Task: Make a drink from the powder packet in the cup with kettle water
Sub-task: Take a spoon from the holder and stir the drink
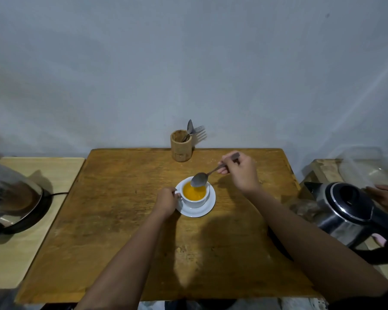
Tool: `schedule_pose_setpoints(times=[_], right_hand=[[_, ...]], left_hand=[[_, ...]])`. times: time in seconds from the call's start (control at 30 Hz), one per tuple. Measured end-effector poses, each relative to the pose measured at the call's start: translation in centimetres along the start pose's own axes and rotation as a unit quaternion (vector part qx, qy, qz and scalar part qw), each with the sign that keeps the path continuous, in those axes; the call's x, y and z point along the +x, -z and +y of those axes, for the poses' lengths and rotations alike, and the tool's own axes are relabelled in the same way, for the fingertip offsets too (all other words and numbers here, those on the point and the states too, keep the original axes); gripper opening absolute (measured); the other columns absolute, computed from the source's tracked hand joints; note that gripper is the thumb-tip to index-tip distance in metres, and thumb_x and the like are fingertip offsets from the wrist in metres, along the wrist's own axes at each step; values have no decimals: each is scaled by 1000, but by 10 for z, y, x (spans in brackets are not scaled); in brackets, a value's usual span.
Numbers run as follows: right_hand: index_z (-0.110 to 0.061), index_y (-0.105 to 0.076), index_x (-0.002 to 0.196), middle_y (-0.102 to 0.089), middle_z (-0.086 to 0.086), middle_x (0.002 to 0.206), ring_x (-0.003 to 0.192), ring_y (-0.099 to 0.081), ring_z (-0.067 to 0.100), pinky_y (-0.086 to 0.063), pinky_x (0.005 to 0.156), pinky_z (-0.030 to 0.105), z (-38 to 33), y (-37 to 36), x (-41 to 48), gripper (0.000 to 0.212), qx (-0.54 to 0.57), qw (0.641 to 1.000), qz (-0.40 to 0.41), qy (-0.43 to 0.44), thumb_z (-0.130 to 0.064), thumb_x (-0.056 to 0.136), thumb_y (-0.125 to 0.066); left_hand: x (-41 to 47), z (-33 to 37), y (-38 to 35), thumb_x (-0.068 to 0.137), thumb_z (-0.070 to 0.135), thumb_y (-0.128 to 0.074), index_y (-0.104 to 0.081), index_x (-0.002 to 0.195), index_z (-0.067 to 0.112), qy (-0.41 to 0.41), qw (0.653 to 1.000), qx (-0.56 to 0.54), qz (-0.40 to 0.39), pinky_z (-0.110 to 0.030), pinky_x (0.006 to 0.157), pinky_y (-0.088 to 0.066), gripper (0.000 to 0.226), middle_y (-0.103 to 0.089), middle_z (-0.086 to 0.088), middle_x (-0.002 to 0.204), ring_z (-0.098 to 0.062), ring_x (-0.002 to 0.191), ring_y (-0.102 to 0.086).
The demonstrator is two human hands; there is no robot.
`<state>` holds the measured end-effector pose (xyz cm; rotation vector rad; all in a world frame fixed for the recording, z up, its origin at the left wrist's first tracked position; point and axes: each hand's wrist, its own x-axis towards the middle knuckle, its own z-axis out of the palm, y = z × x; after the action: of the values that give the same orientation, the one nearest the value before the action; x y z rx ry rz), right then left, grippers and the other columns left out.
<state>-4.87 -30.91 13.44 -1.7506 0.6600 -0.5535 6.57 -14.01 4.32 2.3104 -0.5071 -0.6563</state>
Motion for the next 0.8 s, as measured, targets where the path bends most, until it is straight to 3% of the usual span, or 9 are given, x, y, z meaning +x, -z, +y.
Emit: schedule_pose_setpoints(times=[0.17, 0.4, 0.57, 0.67, 0.73, 0.8], right_hand=[[-5, -57, 88, -65, 16, 83, 57, -70, 10, -55, 54, 14, 29, 11, -6, 8, 232, 956, 125, -130, -7, 94, -51], [-3, -57, 81, -63, 15, 79, 51, -67, 10, -54, 49, 14, 81, 26, -38, 12, 372, 853, 272, -245, -2, 91, -51], [-11, -56, 78, -60, 7, 82, 72, -62, 14, -53, 66, 23, 108, 20, -62, 18, 252, 875, 271, -312, 1, 90, -51], [-9, -57, 87, -62, 8, 94, 88, -66, 20, -56, 81, 31, 121, 12, -72, 10, 184, 898, 222, -334, 1, 87, -55], [-11, -58, 84, -63, 6, 90, 86, -67, 21, -56, 87, 40, 128, 8, -76, 12, 86, 920, 167, -344, 1, 85, -59], [-9, -56, 84, -63, 8, 87, 75, -65, 20, -57, 84, 43, 129, 3, -80, 11, 7, 935, 108, -339, 2, 84, -59]], left_hand=[[-5, -1, -1, 90, 10, -54, -67, 101, -2, 4, 998, -56, 37, -27, 70, -35, 21, -69, -20, 101, -20, 82, -53], [-14, -4, -7, 90, 11, -54, -67, 104, -1, -13, 991, -104, 82, -27, 72, -36, 22, -69, -18, 105, -19, 85, -53], [-15, -10, -13, 91, 13, -52, -67, 106, 3, -22, 989, -123, 82, -26, 71, -36, 23, -67, -9, 99, -18, 86, -55], [-14, -10, -13, 91, 12, -52, -67, 105, 3, -31, 988, -126, 80, -27, 61, -38, 22, -64, -3, 93, -18, 86, -55], [-12, -11, -14, 91, 13, -52, -67, 105, 3, -30, 988, -127, 78, -27, 65, -39, 22, -65, -5, 95, -18, 86, -55], [-12, -12, -14, 91, 13, -52, -67, 106, 3, -24, 988, -130, 76, -27, 73, -38, 23, -65, -6, 97, -19, 88, -56]])
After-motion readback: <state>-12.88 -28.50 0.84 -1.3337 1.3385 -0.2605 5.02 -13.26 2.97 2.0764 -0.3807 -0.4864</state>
